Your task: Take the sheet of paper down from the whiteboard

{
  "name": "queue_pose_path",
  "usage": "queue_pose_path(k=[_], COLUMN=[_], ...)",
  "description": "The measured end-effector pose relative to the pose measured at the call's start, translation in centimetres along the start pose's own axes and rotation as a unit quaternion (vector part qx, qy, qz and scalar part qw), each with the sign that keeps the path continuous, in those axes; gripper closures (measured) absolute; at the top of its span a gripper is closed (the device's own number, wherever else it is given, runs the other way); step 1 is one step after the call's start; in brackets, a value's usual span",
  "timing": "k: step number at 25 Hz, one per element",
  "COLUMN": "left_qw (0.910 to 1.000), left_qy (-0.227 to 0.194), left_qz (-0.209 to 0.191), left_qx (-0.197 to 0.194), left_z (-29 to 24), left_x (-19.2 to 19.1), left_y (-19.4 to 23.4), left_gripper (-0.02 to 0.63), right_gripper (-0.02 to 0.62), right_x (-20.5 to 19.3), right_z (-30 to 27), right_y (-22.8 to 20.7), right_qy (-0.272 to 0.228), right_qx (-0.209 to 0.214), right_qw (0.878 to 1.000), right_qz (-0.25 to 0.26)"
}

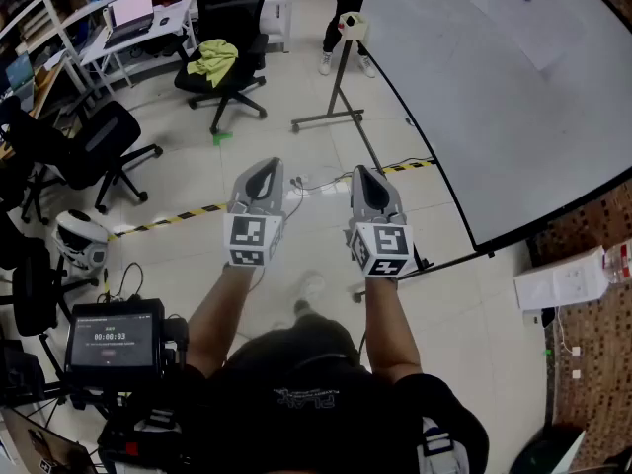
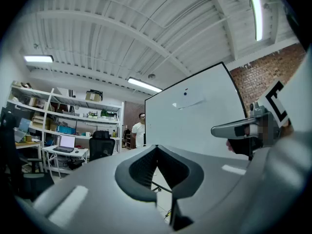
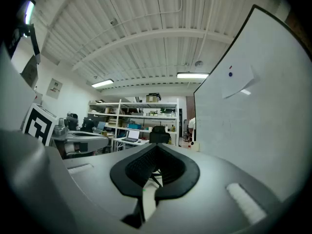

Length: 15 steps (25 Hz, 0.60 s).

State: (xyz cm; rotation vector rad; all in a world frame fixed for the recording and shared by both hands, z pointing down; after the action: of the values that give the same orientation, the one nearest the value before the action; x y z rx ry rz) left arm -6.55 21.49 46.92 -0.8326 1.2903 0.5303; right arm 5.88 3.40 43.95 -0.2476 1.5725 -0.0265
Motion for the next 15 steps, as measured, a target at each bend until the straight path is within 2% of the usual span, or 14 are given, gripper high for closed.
queue_pose_path(k=[5,10,15], left_qw=[0.9999,0.9998,0.9994], left_qy=[-0.005,-0.018,-0.027], left_qz=[-0.004,-0.009,-0.013], left_qx=[-0.011,-0.008,-0.019], left_z=[-0.6,-8.0,-13.2], left_x=[1.0,0.7,1.0], left_y=[-0.5,-0.3,-0.2], left_gripper=[0.604,0.604,0.604], right_gripper=[0.581,0.581,0.581], right_x=[0.2,0.3,0.3], right_z=[0.0,-5.0,-8.4], right_y=[-0.5,-5.7,-9.3], right_qy=[-0.008,-0.008,-0.002], right_qx=[-0.007,-0.020,-0.031], right_qw=[1.000,1.000,0.999], right_qz=[-0.003,-0.013,-0.021])
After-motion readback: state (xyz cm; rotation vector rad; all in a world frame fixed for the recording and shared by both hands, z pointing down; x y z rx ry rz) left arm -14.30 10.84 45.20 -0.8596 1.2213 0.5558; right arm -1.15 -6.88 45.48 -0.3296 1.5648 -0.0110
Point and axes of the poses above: the fingertips, and each gripper's own axes: z backward along the fingers, y to its left, x out of its top, the point moved 8 cm from there along z, backward along the fingers, and after that the axes turned 12 degrees about -z, right-handed, at the moved point
